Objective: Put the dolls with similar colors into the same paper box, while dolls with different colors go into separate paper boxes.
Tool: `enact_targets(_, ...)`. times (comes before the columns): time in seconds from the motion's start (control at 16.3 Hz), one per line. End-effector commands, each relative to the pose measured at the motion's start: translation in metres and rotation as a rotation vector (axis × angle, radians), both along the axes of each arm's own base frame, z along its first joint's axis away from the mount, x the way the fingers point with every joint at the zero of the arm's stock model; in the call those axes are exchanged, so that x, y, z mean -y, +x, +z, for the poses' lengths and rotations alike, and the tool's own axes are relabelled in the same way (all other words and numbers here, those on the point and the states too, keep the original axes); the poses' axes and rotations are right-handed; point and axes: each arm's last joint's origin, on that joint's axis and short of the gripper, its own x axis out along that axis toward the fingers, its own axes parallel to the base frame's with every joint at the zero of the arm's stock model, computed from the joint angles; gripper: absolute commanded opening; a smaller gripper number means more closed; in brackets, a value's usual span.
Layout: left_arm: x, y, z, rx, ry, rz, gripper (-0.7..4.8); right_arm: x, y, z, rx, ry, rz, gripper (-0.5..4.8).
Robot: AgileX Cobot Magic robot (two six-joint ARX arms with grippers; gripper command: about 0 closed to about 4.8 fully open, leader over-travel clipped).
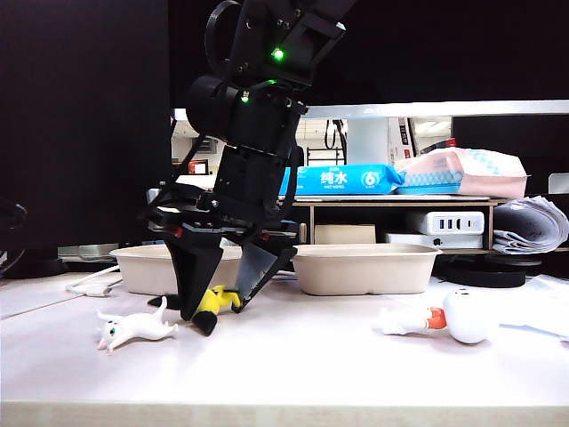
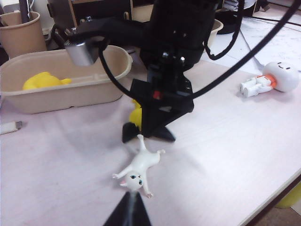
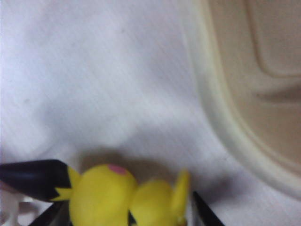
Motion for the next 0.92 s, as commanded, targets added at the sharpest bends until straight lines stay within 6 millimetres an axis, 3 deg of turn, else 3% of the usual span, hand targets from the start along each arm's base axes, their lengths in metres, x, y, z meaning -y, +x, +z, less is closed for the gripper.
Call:
enact_targets(0.06, 0.0, 0.0, 0.001, 0.008, -0.006, 0.002, -0.05, -0.002, 0.001, -0.001, 0.006, 0.01, 0.006, 2.82)
enact_targets(0.12, 0.0, 0.0, 0.001, 0.008, -0.006, 0.002, -0.05, -0.002, 0.001, -0.001, 0.006, 0.014, 0.007, 2.29)
enact_targets(0.18, 0.0, 0.0, 0.001, 0.008, -0.006, 0.002, -0.05, -0.002, 0.001, -0.001, 0.006, 0.015, 0.007, 2.14)
enact_targets(0.67, -0.002, -0.002, 0.005, 0.049, -0.037, 0.005, -0.05, -0.002, 0.001, 0.002, -0.006, 0.029, -0.032, 1.98)
enact_targets(0.92, -0.012, 0.0, 0.012, 0.119, -0.081, 0.1, -0.05, -0.006, 0.002, 0.012, -0.039, 0.095, -0.014, 1.98)
